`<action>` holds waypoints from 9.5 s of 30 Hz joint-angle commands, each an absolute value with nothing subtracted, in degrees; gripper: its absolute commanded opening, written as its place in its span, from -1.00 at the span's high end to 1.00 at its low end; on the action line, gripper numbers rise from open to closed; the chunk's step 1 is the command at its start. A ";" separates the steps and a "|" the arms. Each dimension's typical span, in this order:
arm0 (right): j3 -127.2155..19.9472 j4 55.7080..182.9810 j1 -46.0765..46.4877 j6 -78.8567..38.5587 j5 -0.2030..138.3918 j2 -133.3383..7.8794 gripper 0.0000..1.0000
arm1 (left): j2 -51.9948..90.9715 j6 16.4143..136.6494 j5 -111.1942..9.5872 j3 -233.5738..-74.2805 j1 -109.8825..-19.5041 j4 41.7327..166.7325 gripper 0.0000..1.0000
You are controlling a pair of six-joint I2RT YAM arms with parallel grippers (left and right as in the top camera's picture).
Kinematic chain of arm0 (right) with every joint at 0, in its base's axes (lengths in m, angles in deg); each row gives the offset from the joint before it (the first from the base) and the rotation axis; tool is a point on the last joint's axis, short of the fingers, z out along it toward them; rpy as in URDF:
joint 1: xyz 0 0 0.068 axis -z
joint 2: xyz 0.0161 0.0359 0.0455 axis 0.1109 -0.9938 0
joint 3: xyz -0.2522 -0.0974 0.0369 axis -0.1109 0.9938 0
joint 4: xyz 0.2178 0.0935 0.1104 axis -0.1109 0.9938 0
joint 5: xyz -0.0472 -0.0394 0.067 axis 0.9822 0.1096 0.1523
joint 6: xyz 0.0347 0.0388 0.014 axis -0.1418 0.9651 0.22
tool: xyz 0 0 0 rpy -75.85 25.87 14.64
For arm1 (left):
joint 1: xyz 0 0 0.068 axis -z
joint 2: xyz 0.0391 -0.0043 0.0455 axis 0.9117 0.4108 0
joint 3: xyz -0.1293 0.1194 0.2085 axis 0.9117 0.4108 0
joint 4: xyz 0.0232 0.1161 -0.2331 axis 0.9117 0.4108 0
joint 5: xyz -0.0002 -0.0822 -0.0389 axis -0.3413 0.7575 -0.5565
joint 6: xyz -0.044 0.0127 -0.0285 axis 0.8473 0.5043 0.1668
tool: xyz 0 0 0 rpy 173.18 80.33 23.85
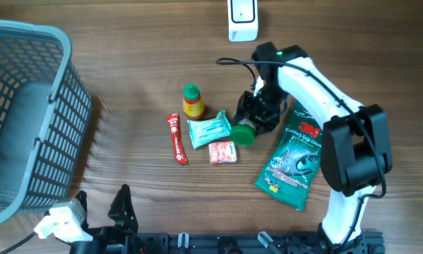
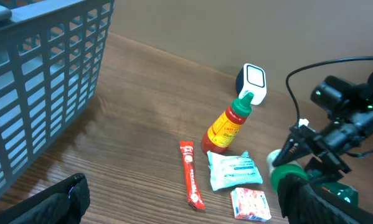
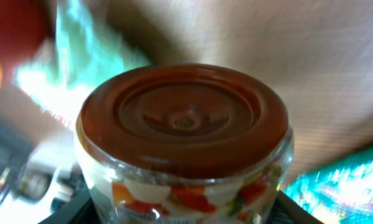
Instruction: Scan the item barcode
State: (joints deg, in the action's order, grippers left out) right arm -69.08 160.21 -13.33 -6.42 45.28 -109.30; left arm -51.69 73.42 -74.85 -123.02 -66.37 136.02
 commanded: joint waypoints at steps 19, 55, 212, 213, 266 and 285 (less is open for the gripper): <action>-57.58 178.94 -10.80 -23.49 36.56 -111.02 -0.26 | -51.84 72.22 -73.95 -122.78 -66.72 135.85 -1.00; -45.69 160.82 -10.78 -14.66 25.68 -115.28 -0.79 | -51.84 72.22 -73.95 -122.78 -66.72 135.85 -1.00; -28.14 99.05 -20.39 1.25 52.58 -92.25 0.91 | -51.84 72.22 -73.95 -122.78 -66.72 135.85 -1.00; -29.52 101.54 -19.21 2.32 49.81 -90.85 0.91 | -51.84 72.22 -73.93 -122.78 -66.72 135.85 -1.00; -31.50 148.97 -15.04 24.00 48.65 -56.88 0.91 | -51.84 72.22 -73.95 -122.78 -66.72 135.85 -1.00; -31.48 100.10 -15.02 8.42 81.19 -68.79 0.91 | -51.84 72.22 -73.95 -122.80 -66.72 135.85 -1.00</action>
State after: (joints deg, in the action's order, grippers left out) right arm -31.11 105.45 -15.06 12.11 73.98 -63.51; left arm -51.69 73.42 -74.85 -123.00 -66.37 136.09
